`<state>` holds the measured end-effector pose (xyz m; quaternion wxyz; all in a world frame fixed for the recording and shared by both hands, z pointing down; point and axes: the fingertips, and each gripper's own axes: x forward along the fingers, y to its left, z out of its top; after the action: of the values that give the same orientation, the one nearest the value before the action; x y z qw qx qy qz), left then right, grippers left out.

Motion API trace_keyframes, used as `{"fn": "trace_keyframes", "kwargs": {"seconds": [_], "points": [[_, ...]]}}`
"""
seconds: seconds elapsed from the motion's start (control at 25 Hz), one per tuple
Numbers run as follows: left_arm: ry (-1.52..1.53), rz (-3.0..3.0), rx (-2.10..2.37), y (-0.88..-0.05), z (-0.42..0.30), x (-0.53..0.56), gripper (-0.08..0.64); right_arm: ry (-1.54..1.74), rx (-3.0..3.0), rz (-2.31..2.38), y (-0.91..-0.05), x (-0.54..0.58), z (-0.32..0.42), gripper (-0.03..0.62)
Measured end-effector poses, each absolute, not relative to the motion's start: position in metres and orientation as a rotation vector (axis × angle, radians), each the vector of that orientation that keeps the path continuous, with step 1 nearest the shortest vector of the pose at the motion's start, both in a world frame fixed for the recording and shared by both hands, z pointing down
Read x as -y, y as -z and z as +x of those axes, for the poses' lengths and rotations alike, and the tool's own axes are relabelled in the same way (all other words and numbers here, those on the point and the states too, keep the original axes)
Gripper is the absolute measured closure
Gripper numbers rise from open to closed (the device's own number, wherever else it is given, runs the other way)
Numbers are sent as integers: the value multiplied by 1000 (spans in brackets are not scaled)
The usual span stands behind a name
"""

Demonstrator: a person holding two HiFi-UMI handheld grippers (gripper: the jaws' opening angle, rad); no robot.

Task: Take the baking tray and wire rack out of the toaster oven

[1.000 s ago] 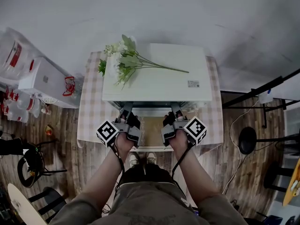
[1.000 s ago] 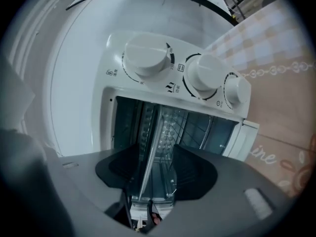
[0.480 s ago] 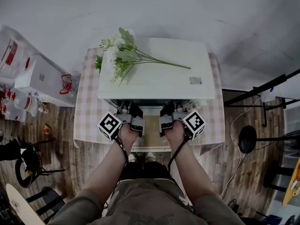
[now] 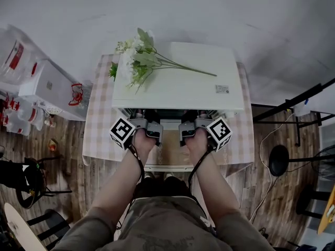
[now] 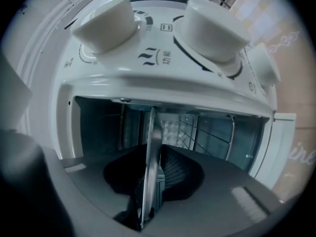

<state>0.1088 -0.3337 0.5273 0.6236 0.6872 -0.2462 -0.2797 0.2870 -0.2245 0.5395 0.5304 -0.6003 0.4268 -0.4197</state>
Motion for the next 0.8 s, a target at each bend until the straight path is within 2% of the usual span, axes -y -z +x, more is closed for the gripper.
{"fn": "trace_keyframes", "kwargs": {"seconds": [0.16,0.8], "points": [[651,1551,576,-528,106,333,502,1020,-1015,-1431,-539,224,285,504],[585,1524,572,-528,75,272,506,1124,-989,-1400,-537,167,248,517]]}}
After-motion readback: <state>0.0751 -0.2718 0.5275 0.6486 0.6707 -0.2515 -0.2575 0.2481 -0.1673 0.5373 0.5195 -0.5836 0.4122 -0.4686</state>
